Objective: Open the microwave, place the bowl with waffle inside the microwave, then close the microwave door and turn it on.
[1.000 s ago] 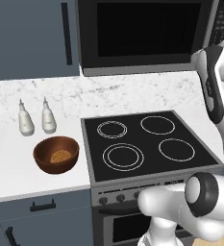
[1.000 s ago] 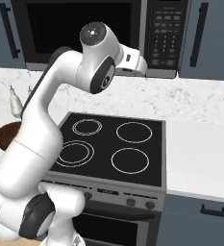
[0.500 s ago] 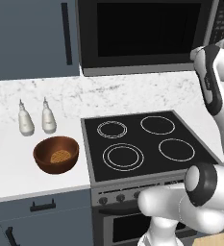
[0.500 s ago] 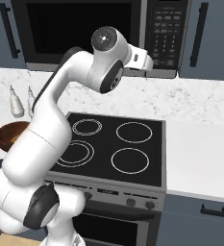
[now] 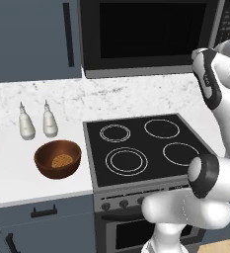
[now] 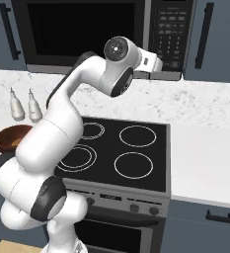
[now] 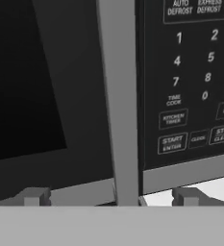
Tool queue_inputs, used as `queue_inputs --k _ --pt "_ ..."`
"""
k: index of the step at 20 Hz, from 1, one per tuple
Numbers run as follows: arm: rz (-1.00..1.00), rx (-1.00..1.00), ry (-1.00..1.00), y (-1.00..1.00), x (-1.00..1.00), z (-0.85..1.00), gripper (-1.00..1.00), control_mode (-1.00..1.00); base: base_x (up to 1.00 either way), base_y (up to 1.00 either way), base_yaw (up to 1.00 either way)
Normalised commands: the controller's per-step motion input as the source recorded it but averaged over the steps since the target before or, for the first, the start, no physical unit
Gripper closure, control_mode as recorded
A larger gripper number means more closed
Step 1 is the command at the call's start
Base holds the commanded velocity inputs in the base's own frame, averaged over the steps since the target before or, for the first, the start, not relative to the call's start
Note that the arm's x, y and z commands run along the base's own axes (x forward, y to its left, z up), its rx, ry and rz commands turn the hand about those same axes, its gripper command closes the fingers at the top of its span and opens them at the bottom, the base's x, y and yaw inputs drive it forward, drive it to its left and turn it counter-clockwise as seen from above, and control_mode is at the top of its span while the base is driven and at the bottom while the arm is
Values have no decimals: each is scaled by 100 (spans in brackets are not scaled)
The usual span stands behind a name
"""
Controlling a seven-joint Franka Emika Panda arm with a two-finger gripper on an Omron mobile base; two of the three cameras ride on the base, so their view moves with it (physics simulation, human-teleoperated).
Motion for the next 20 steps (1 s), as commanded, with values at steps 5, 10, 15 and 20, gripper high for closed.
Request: queue_inputs --k 5,10,15,20 --pt "0 0 0 -26 38 -3 -100 -100 0 0 0" --pt "0 0 -3 0 73 -40 -100 -100 0 0 0" --pt "5 0 -1 0 100 -47 -100 -100 0 0 0" --pt "3 -2 0 24 97 -47 100 -100 0 0 0"
